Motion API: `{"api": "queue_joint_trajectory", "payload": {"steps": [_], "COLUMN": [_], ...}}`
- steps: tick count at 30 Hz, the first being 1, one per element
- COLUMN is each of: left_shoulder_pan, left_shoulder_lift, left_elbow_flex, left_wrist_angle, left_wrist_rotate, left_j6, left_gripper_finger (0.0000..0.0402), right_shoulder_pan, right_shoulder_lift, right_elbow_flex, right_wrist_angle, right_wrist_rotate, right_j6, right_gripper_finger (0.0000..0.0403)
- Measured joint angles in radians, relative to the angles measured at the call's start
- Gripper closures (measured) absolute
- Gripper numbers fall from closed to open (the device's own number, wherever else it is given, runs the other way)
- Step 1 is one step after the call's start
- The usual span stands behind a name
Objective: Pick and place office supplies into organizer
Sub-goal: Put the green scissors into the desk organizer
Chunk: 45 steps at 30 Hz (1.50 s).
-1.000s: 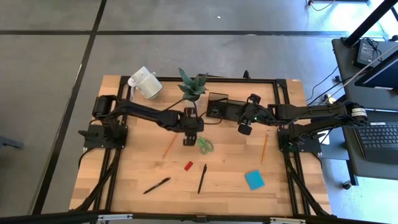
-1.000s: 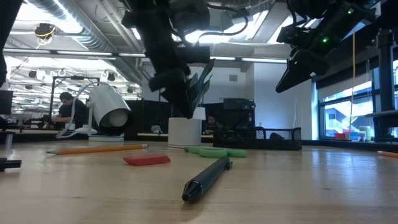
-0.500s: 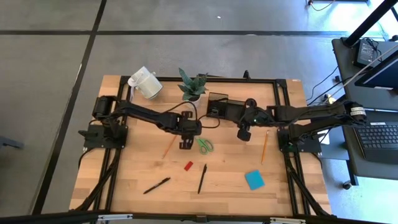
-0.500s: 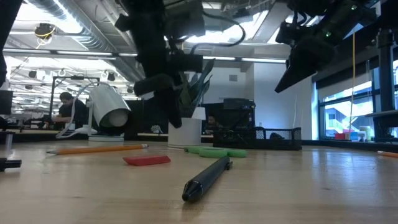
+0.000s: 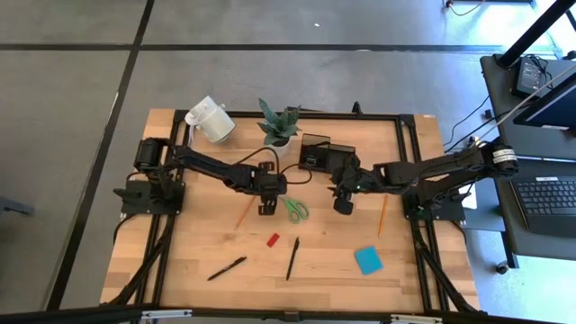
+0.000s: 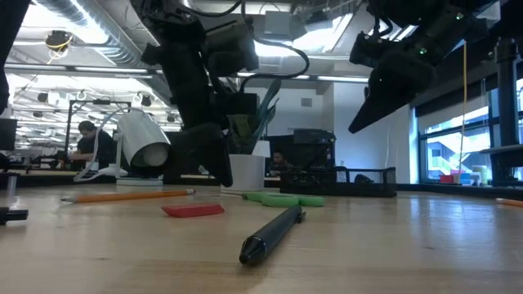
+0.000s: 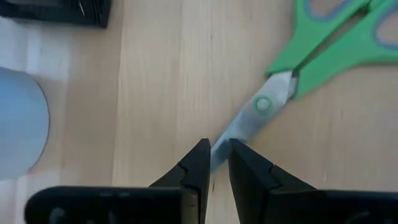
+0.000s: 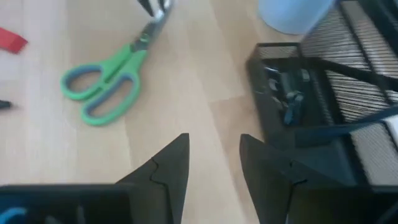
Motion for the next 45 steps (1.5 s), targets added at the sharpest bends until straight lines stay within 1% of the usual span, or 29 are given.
{"api": "queue_joint_trajectory", "payload": {"steps": [8, 13, 23, 25, 28, 31, 35, 37, 39, 41, 45], "left_shoulder_pan": [0.011, 0.014, -0.003, -0.009, -0.018, -0.025, -0.026, -0.026, -0.028, -0.029, -0.029], "left_shoulder_lift": [0.042, 0.065, 0.071, 0.072, 0.088, 0.108, 0.123, 0.124, 0.124, 0.124, 0.124], "left_elbow_flex": [0.001, 0.004, 0.002, 0.002, 0.002, 0.004, 0.007, 0.007, 0.006, 0.006, 0.006], "left_wrist_angle": [0.037, 0.049, 0.050, 0.051, 0.055, 0.071, 0.091, 0.093, 0.096, 0.098, 0.098], "left_wrist_rotate": [-0.003, -0.014, -0.019, -0.026, -0.037, -0.046, -0.049, -0.052, -0.056, -0.059, -0.057], "left_j6": [-0.006, -0.013, -0.183, -0.209, -0.223, -0.229, -0.249, -0.250, -0.250, -0.249, -0.249], "left_gripper_finger": [0.0352, 0.0353, 0.0354, 0.0358, 0.0368, 0.0377, 0.0381, 0.0380, 0.0378, 0.0378, 0.0379], "right_shoulder_pan": [0.079, 0.105, 0.137, 0.135, 0.102, 0.054, -0.007, -0.035, -0.059, -0.080, -0.112], "right_shoulder_lift": [0.143, 0.224, 0.346, 0.361, 0.369, 0.361, 0.340, 0.338, 0.337, 0.337, 0.333], "right_elbow_flex": [0.000, 0.000, 0.000, 0.000, 0.000, 0.000, 0.000, -0.001, 0.000, 0.000, -0.001], "right_wrist_angle": [0.214, 0.290, 0.478, 0.478, 0.444, 0.391, 0.336, 0.324, 0.307, 0.279, 0.249], "right_wrist_rotate": [0.000, 0.000, 0.000, 0.000, -0.008, -0.072, -0.224, -0.314, -0.381, -0.415, -0.408], "right_j6": [0.028, 0.032, 0.061, 0.116, 0.283, 0.372, 0.455, 0.472, 0.489, 0.496, 0.470], "right_gripper_finger": [0.0258, 0.0258, 0.0258, 0.0258, 0.0258, 0.0258, 0.0258, 0.0258, 0.0258, 0.0258, 0.0258]}}
